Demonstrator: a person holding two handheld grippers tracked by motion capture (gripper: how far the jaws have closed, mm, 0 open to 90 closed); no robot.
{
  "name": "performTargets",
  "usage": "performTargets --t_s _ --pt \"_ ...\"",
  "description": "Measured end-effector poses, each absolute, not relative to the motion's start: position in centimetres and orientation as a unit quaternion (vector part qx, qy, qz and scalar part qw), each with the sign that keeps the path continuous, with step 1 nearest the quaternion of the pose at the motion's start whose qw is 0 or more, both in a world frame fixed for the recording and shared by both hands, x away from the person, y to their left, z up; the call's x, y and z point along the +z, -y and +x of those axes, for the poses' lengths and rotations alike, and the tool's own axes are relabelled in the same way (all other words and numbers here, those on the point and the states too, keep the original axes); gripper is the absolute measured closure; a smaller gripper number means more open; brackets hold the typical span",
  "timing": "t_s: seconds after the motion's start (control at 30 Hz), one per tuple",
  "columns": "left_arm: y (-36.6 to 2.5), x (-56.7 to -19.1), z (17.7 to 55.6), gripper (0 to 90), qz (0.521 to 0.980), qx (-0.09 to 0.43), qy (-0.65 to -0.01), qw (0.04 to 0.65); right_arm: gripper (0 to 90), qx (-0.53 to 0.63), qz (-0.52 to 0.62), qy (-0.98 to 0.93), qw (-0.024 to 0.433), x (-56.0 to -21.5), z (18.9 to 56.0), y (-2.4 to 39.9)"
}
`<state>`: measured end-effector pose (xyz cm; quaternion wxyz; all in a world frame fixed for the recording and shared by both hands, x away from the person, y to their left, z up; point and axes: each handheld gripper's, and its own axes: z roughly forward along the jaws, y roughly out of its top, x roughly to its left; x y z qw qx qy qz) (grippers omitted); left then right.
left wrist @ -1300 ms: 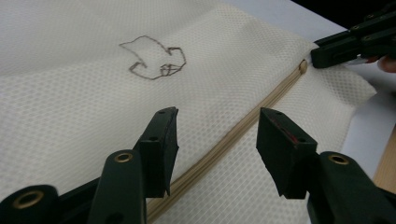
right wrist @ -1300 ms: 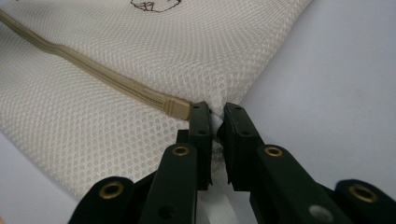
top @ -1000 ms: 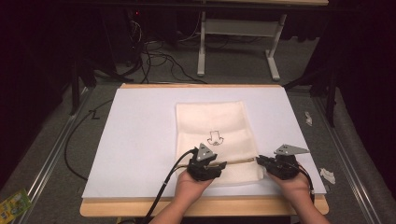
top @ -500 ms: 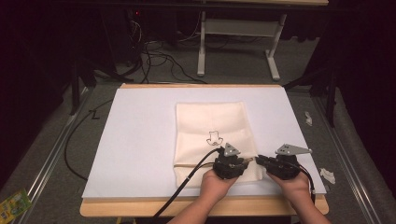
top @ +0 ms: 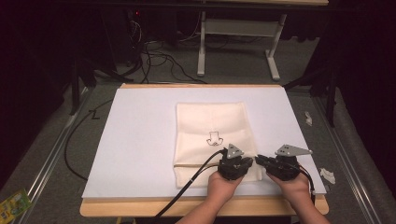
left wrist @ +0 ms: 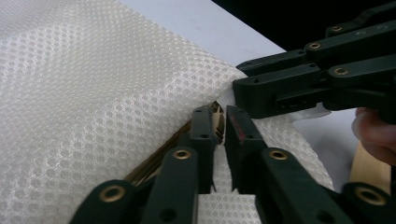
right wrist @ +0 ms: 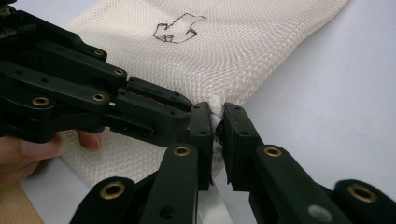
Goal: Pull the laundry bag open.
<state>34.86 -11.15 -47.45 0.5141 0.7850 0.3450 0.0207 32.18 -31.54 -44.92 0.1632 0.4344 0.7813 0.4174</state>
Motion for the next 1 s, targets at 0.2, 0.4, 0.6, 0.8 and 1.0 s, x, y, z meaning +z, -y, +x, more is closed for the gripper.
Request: performTargets --t_s 0.2,0.4,0.6,0.8,1.0 --pt "11.3 -47.4 34.5 87.4 0.793 0.044 -0.330 0.511 84.2 0.416 0.434 -0.781 0.168 -44.9 32.1 31.4" --pt "11.0 -47.3 34.8 87.7 0.793 0.040 -0.333 0.508 84.6 0.416 0.436 -0.780 0.169 -44.9 32.1 31.3" --pt "8.6 -47.6 35.3 87.7 0.789 0.040 -0.361 0.496 84.7 0.424 0.450 -0.767 0.173 -44.6 32.1 32.4" --pt "5.5 -47.5 35.4 87.7 0.795 0.050 -0.376 0.474 84.7 0.426 0.461 -0.759 0.175 -44.5 32.1 33.3" --pt "1.2 -47.4 34.8 87.7 0.819 0.078 -0.369 0.433 84.7 0.422 0.466 -0.757 0.177 -44.6 32.0 33.5"
